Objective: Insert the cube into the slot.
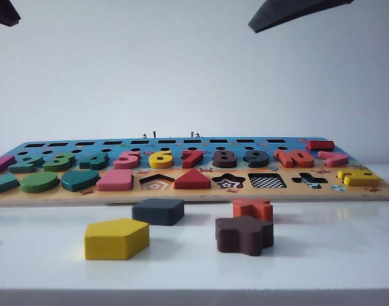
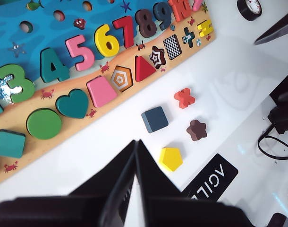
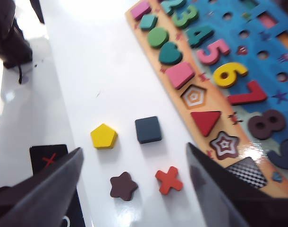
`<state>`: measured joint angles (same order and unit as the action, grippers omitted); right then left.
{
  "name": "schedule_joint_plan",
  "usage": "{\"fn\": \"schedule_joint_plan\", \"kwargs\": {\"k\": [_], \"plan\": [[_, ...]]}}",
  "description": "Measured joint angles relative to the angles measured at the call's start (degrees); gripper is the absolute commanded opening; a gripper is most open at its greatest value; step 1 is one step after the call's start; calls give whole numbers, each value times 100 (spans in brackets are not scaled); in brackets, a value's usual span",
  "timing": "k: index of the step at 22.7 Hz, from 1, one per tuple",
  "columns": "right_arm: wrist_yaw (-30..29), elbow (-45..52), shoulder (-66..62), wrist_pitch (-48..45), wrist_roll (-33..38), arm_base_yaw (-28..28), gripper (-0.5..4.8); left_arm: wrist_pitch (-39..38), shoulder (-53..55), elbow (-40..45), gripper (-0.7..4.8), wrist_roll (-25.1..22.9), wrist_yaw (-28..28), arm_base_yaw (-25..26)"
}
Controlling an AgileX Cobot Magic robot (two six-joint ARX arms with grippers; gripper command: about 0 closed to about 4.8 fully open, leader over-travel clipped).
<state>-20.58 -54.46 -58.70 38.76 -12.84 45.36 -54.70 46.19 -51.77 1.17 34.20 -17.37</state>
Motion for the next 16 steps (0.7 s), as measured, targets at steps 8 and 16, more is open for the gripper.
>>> {"fn": "schedule_joint_plan", "kwargs": {"k": [8, 16], "plan": [[715, -4, -1043, -166, -197, 564, 409, 0, 0, 0, 17, 0, 0, 0], [866, -22, -1639, -927, -205, 684, 381, 2, 0, 0, 17, -2, 0, 0]]}}
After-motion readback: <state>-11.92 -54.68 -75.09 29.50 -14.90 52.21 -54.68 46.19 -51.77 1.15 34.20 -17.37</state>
